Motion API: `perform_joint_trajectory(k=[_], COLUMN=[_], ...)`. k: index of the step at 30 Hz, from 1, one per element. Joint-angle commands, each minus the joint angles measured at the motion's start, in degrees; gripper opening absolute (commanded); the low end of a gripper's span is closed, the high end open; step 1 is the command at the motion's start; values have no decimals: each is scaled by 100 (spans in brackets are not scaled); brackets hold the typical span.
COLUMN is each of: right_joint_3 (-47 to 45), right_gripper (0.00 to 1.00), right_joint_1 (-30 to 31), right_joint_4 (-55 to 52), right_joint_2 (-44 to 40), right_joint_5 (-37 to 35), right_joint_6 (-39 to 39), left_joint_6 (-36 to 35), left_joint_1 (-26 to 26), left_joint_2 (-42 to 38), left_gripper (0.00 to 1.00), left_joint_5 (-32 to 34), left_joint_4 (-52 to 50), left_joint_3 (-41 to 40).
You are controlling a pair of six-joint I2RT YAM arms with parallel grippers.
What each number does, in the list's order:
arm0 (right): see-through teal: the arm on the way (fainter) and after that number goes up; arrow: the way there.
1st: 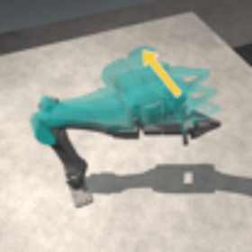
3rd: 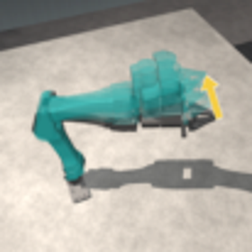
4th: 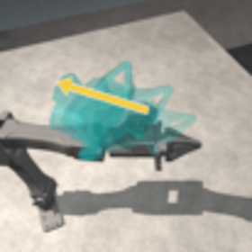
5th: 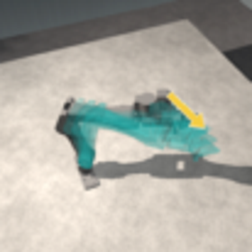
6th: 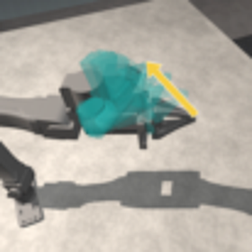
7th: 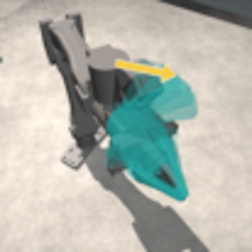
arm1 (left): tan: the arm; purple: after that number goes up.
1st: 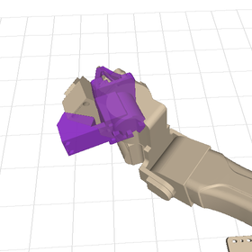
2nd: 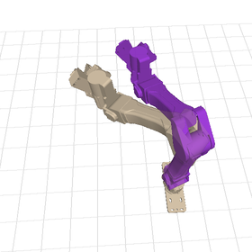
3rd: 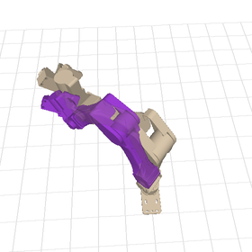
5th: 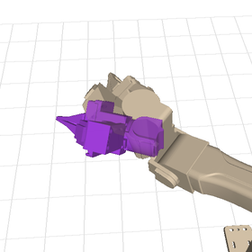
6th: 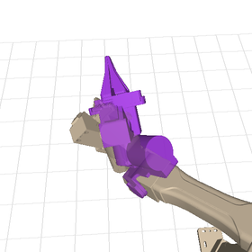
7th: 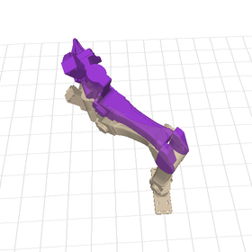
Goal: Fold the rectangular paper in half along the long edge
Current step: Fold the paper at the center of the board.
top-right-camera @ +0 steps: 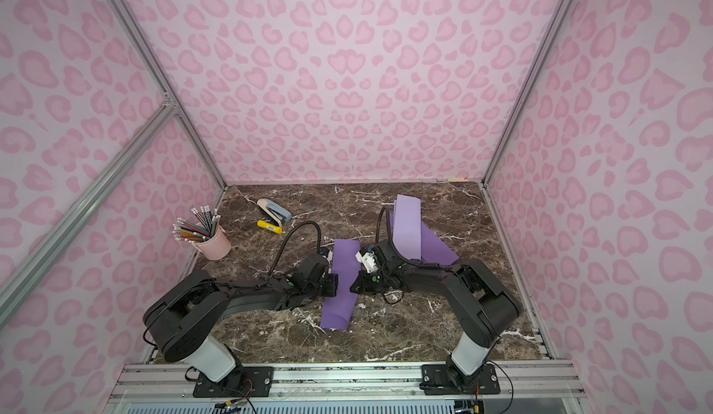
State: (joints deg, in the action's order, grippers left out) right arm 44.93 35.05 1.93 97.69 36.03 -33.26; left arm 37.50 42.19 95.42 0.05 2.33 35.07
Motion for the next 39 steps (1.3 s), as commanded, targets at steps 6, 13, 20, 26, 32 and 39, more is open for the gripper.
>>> perform_joint_trajectory(k=[6, 13, 20, 26, 32, 39], right_joint_3=[-571, -1318, -614, -432, -1138, -1589], right_gripper=[5, 5, 6, 5, 4, 5], right_joint_1=[-143, -665, -105, 374, 195, -141], right_joint_4=[125, -177, -313, -19, 72, -419], right_joint_2=[64, -578, -1009, -355, -481, -1209], right_joint_5=[-286, -246, -286, -311, -458, -448], right_joint_6=[-134, 149, -118, -305, -379, -129], left_joint_6=[-41, -68, -72, -61, -64, -68], left_joint_1=[-1, -1, -1, -5, -1, -1], left_joint_2=[-53, -40, 46, 35, -35, -46], left_gripper=[4, 4, 4, 4, 4, 4], left_joint_5=[118, 121, 100, 98, 129, 140], left_joint_4=[-582, -589, -597, -603, -646, -655], left_joint_3=[-44, -68, 35, 30, 4, -10])
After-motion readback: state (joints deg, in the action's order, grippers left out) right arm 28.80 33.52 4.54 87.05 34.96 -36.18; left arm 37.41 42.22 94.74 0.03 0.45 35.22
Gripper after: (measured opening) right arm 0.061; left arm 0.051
